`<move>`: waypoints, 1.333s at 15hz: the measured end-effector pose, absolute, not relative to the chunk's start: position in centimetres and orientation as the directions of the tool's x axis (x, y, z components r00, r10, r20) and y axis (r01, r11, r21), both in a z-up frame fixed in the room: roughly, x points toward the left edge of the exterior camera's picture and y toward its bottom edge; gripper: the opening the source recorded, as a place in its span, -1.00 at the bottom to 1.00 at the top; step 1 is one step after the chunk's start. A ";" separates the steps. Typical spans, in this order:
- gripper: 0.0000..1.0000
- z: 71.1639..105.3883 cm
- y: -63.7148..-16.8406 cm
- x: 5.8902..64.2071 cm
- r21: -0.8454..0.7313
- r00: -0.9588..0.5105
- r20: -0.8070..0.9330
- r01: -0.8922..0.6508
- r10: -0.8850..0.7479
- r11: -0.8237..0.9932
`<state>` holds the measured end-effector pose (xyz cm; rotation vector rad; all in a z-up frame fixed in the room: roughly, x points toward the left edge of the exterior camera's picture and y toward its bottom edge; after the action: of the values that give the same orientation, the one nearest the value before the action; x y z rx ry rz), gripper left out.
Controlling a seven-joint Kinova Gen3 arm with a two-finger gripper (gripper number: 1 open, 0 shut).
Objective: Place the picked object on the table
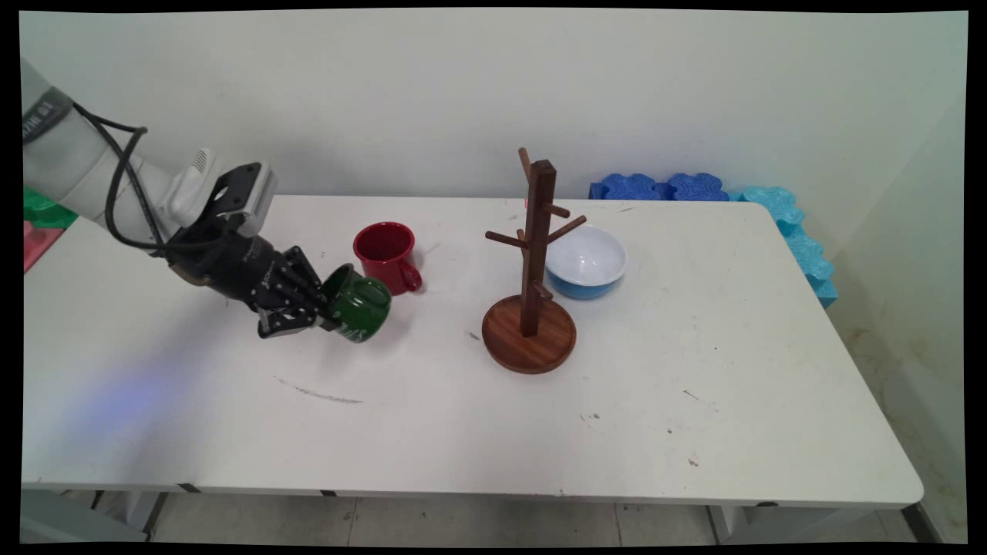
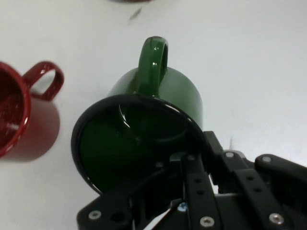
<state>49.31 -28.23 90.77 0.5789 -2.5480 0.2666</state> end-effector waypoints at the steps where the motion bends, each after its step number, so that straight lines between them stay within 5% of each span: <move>1: -1.00 90.7 -28.1 49.5 -0.088 -0.790 0.506 -0.446 -0.346 0.891; 20: -1.00 86.4 -28.4 48.6 -0.232 -0.888 0.349 -0.393 -0.300 0.890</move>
<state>48.60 -28.42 86.36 0.5176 -2.7523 0.4300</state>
